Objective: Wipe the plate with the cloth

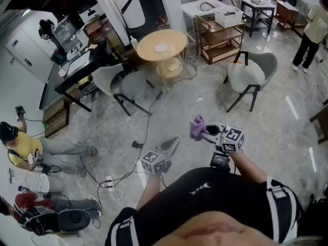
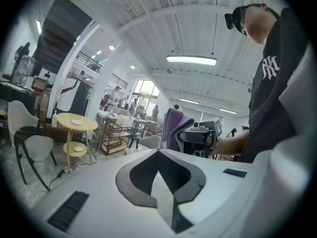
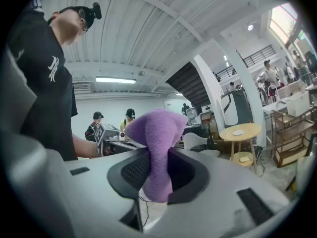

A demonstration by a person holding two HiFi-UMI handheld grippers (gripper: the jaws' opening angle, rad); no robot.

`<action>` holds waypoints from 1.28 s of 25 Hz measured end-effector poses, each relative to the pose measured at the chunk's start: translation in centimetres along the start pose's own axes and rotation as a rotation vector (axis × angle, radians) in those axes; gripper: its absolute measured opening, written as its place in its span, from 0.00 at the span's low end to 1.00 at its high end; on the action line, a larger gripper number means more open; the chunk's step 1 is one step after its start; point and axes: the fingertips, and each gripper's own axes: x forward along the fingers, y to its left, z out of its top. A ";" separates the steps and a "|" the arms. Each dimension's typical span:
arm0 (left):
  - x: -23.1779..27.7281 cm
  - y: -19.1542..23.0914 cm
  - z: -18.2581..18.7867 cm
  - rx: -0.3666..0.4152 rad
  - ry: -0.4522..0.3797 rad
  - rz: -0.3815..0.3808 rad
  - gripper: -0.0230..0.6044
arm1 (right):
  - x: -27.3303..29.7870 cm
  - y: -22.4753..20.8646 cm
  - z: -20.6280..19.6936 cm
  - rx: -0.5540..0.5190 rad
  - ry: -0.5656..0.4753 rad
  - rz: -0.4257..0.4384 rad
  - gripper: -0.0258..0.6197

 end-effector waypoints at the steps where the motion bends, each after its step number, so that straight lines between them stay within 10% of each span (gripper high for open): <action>1: -0.1 0.3 0.1 -0.006 0.000 0.004 0.06 | 0.0 0.0 0.2 -0.002 -0.004 -0.001 0.17; 32: 7.2 1.9 0.7 -0.039 0.014 0.102 0.06 | -4.8 -8.3 -1.0 0.019 -0.048 -0.039 0.19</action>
